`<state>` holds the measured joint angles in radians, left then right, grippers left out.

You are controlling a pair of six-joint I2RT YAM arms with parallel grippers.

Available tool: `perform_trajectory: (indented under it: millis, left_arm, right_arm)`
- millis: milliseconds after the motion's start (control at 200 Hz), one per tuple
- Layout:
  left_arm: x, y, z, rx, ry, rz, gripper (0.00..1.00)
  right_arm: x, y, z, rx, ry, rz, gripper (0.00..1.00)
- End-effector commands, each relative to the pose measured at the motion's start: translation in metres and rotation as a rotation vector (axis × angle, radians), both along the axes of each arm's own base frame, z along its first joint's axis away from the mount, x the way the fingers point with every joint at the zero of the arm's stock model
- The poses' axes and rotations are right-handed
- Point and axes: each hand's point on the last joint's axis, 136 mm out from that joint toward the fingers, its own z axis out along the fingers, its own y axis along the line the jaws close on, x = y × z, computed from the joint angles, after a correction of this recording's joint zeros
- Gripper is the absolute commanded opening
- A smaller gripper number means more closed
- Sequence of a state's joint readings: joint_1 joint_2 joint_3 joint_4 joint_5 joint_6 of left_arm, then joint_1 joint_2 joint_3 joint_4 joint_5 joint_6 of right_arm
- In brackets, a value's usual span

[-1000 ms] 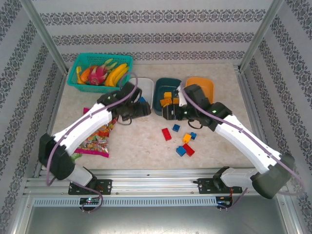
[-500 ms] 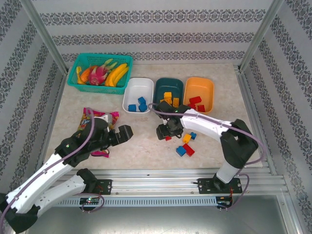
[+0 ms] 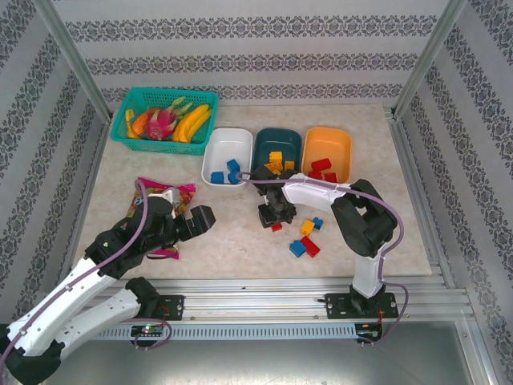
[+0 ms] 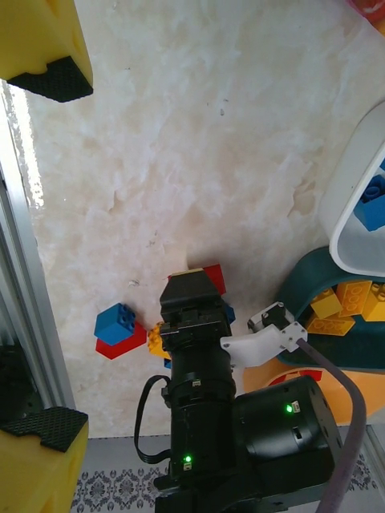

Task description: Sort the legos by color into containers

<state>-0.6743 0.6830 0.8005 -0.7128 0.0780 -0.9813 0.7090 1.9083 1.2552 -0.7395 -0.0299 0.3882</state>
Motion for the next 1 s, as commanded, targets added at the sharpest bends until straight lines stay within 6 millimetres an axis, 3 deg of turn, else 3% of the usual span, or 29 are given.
perform_trajectory:
  millis: [0, 130, 220, 400, 525, 624, 819, 999]
  left_arm:
    - [0.001, -0.003, 0.006, -0.013, -0.005, -0.003, 1.00]
    - [0.003, -0.006, 0.008, -0.012, -0.010, -0.012, 1.00]
    - [0.006, -0.010, 0.012, -0.019, -0.017, -0.020, 1.00]
    - [0.023, -0.029, 0.048, -0.047, -0.078, -0.062, 1.00]
    - [0.046, -0.057, 0.072, -0.058, -0.101, -0.116, 1.00]
    - [0.069, -0.084, 0.083, -0.080, -0.119, -0.155, 1.00]
    - [0.122, -0.140, 0.090, -0.138, -0.123, -0.235, 1.00]
    - [0.169, -0.177, 0.090, -0.108, -0.134, -0.281, 1.00]
  right_arm:
    - [0.006, 0.001, -0.003, -0.014, -0.004, 0.002, 0.40]
    - [0.006, 0.001, -0.001, -0.013, -0.011, 0.000, 0.31]
    - [0.006, 0.001, 0.012, 0.000, -0.036, -0.003, 0.25]
    - [0.021, -0.008, 0.075, 0.073, -0.144, -0.066, 0.24]
    - [0.046, -0.031, 0.122, 0.139, -0.224, -0.165, 0.24]
    - [0.074, -0.057, 0.145, 0.185, -0.268, -0.262, 0.24]
    - [0.141, -0.109, 0.152, 0.250, -0.310, -0.446, 0.25]
    - [0.201, -0.141, 0.128, 0.284, -0.292, -0.563, 0.25]
